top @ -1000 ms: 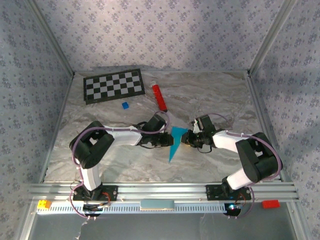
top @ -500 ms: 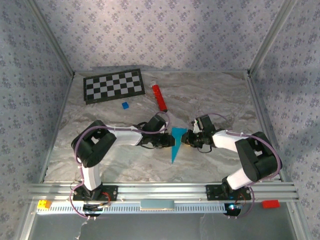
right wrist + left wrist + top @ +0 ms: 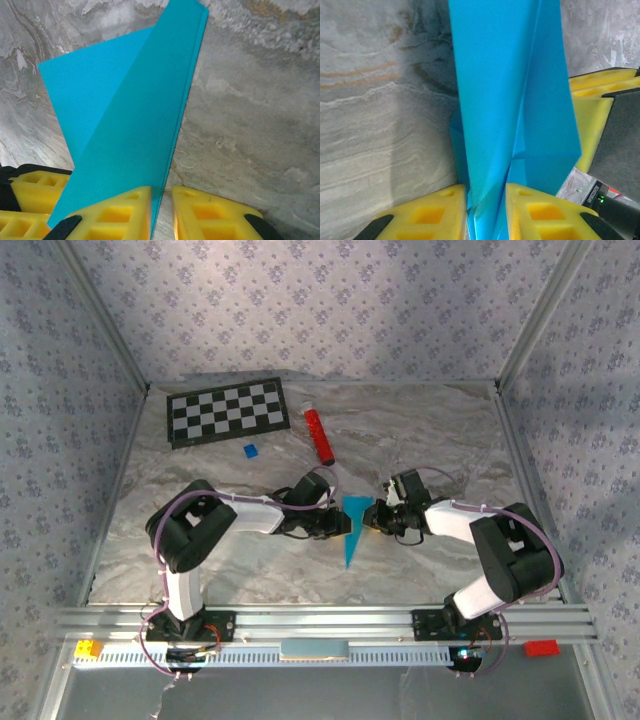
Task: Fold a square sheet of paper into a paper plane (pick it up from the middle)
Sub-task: Move a paper plane to the center of the table.
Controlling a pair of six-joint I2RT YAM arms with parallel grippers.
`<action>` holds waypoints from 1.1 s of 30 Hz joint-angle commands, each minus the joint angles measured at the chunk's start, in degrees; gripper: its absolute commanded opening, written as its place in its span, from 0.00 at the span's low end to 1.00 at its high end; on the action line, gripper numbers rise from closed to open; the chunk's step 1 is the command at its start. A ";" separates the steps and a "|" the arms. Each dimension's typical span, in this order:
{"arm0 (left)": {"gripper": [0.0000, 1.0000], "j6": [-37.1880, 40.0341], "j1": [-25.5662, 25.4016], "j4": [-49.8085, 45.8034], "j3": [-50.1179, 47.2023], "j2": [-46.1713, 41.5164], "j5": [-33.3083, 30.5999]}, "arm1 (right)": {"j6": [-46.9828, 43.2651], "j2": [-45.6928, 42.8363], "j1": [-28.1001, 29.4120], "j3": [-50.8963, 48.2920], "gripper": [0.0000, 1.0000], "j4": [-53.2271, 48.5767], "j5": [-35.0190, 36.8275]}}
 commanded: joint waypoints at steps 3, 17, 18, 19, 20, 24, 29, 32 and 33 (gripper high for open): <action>0.23 -2.00 -0.21 4.03 -0.64 2.06 3.08 | 0.79 2.56 1.10 0.35 0.20 3.66 -2.00; 0.05 2.40 -0.37 -6.12 0.19 -4.76 -5.42 | 1.49 -1.97 0.73 -0.53 0.21 3.06 -0.79; 0.04 3.20 -0.53 -9.80 0.70 -6.34 -9.14 | 1.33 -3.21 0.65 -0.58 0.22 2.42 -0.11; 0.04 4.08 -0.82 -14.66 1.50 -7.79 -13.36 | 1.07 -4.41 0.53 -0.65 0.22 1.65 0.53; 0.04 4.83 -1.04 -19.04 2.61 -8.90 -17.12 | 0.83 -5.31 0.44 -0.67 0.23 0.92 1.04; 0.02 7.41 -2.24 -35.59 7.85 -11.00 -31.97 | 0.93 -7.87 0.05 -0.92 0.24 -0.20 1.63; 0.02 8.00 -2.58 -43.03 10.14 -11.11 -38.48 | 1.50 -8.38 0.26 -0.84 0.25 -0.08 1.45; 0.03 7.98 -2.80 -44.09 10.37 -10.65 -39.27 | 1.68 -8.39 0.40 -0.75 0.25 0.02 1.59; 0.04 8.00 -2.91 -44.13 10.41 -10.44 -39.43 | 1.75 -8.38 0.40 -0.82 0.25 -0.09 1.59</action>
